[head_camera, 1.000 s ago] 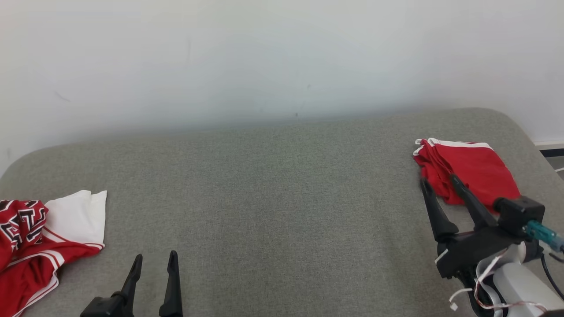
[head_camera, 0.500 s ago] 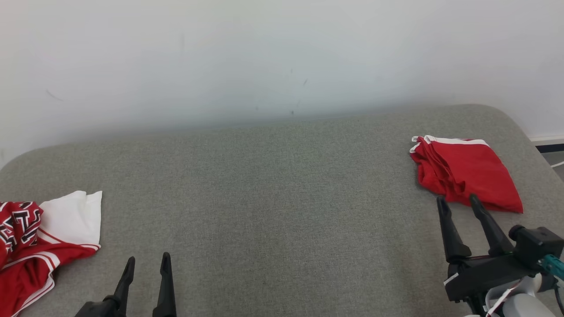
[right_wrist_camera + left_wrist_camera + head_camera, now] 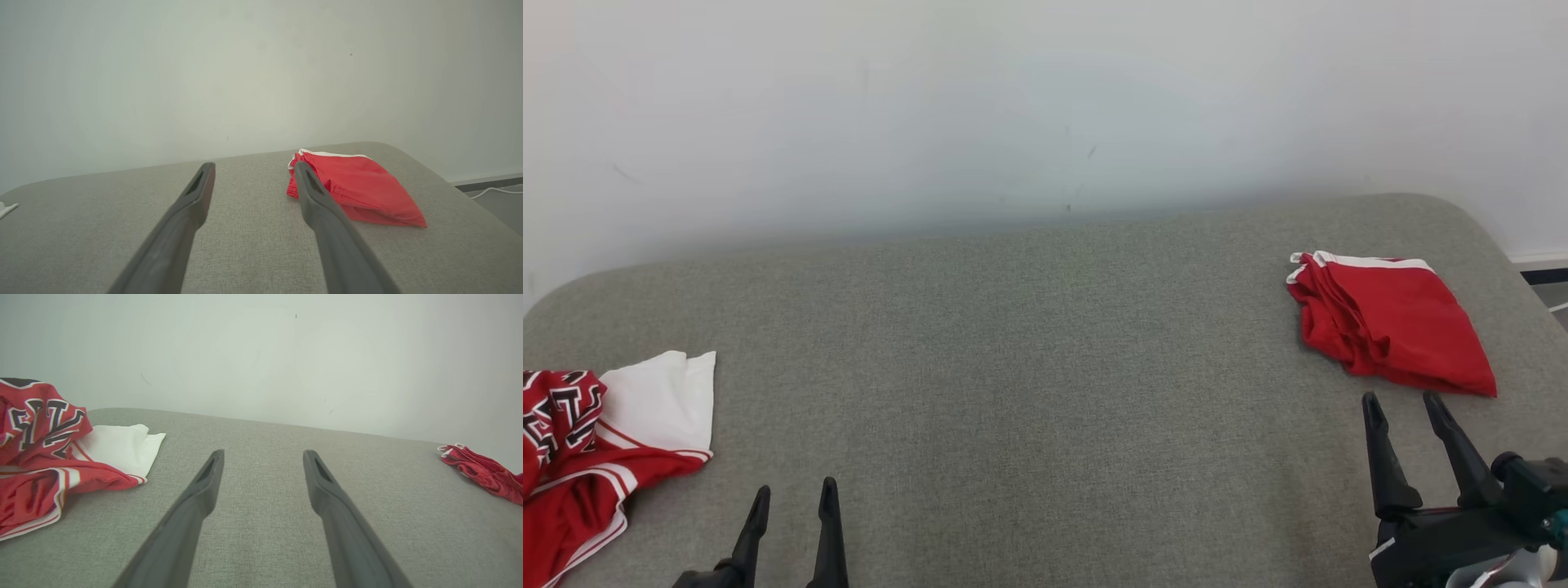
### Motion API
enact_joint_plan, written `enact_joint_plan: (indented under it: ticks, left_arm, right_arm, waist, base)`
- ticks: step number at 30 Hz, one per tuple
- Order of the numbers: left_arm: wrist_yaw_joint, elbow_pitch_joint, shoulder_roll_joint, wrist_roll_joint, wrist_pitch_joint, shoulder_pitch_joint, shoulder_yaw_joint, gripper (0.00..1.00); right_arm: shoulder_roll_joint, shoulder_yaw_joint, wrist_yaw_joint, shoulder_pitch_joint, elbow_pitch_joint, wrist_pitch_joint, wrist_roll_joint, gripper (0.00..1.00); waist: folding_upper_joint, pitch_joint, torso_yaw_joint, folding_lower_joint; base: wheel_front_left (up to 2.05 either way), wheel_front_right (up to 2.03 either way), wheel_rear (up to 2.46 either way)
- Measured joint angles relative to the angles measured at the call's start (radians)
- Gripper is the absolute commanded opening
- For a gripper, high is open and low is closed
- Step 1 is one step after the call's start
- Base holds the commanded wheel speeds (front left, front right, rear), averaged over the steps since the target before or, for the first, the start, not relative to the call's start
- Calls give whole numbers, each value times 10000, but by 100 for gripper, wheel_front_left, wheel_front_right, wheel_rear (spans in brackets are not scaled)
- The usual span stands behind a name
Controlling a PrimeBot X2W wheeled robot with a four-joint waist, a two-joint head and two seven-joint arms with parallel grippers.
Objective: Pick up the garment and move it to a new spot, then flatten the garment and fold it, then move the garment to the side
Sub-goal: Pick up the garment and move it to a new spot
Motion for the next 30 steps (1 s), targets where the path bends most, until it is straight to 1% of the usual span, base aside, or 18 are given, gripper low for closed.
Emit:
enact_joint_plan:
  ticks: [4, 10, 16, 30]
  left_arm:
    - [0, -15, 0, 573, 174, 22, 140, 100]
    - [0, -77, -29, 899, 407, 226, 257, 100]
    - [0, -102, -81, 989, 673, 236, 477, 100]
    - [0, -355, -251, 1177, 1089, 395, 579, 100]
  right_arm:
    - [8, 75, 0, 139, 12, 0, -232, 100]
    - [-2, 161, -13, 347, 90, 0, -414, 100]
    - [0, 92, -52, 345, 144, 0, -431, 100]
    - [67, 94, -58, 344, 303, 0, -508, 100]
  waist:
    - [0, 5, 40, 0]
    - [0, 21, 95, 0]
    - [0, 39, 115, 0]
    - [0, 32, 86, 0]
  base:
    - [0, 0, 0]
    - [0, 0, 0]
    - [0, 0, 0]
    - [0, 0, 0]
